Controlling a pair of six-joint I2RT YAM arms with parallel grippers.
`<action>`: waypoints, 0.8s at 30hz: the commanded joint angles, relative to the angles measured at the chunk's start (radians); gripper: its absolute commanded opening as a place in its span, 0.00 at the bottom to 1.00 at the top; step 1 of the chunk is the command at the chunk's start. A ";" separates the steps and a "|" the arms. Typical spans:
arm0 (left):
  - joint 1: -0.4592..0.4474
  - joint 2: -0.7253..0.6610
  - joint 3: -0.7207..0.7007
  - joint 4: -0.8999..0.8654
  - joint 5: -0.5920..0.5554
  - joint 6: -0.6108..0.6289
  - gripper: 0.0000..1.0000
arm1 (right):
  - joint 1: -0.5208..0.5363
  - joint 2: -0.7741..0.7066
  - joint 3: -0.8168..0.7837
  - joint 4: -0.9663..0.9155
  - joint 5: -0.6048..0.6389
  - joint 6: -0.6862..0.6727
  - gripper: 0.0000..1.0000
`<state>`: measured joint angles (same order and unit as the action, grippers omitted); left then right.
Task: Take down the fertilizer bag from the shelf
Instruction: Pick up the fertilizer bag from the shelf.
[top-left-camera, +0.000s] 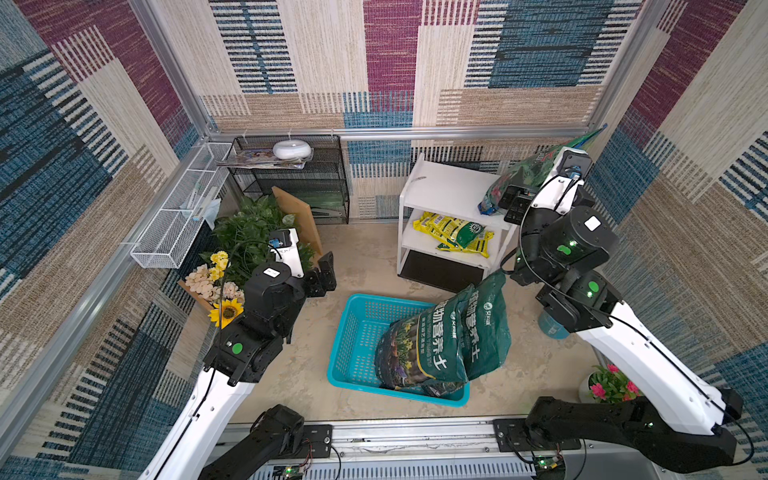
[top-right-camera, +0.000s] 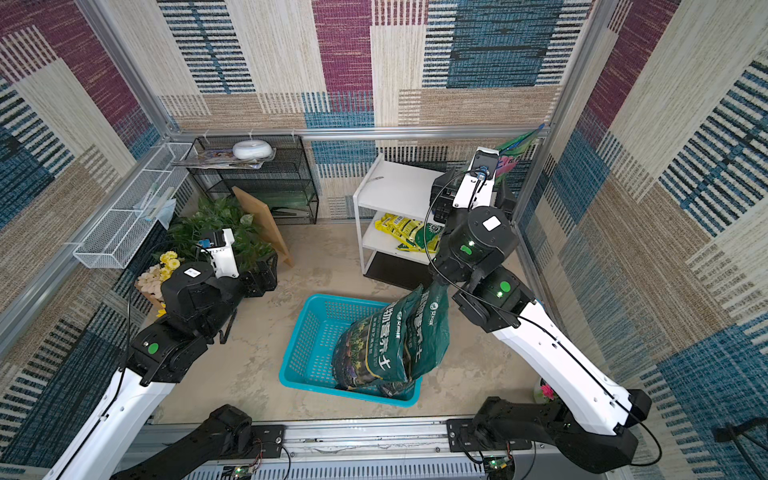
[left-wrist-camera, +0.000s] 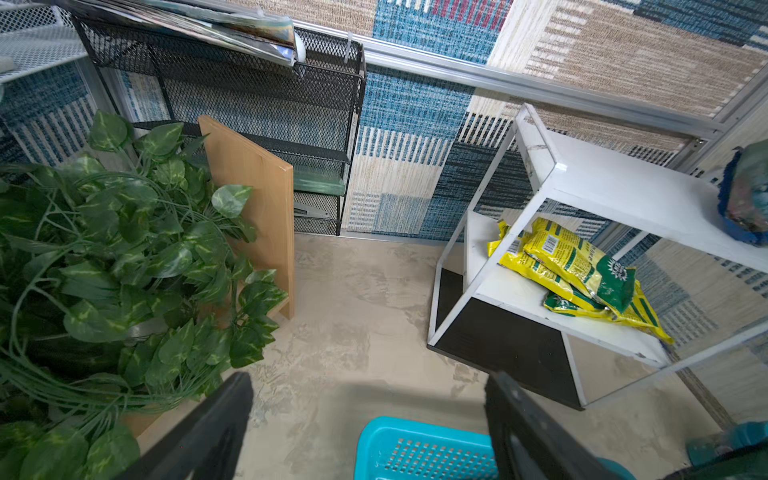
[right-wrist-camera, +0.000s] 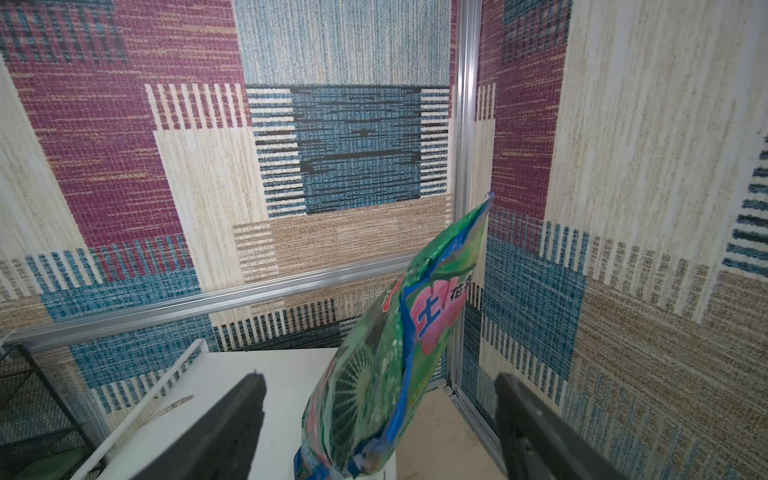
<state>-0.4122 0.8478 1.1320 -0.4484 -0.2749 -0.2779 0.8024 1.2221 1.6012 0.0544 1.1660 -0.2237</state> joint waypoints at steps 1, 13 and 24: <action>0.016 -0.003 -0.005 0.036 0.013 0.017 0.91 | -0.060 0.015 0.020 -0.063 -0.054 0.084 0.89; 0.081 -0.013 -0.011 0.040 0.068 -0.002 0.86 | -0.262 0.142 0.205 -0.297 -0.275 0.219 0.00; 0.139 -0.006 -0.009 0.044 0.095 -0.024 0.79 | -0.215 0.030 0.219 -0.441 -0.615 0.341 0.00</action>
<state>-0.2840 0.8387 1.1194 -0.4419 -0.1967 -0.2905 0.5552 1.2510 1.7920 -0.3729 0.6750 0.0761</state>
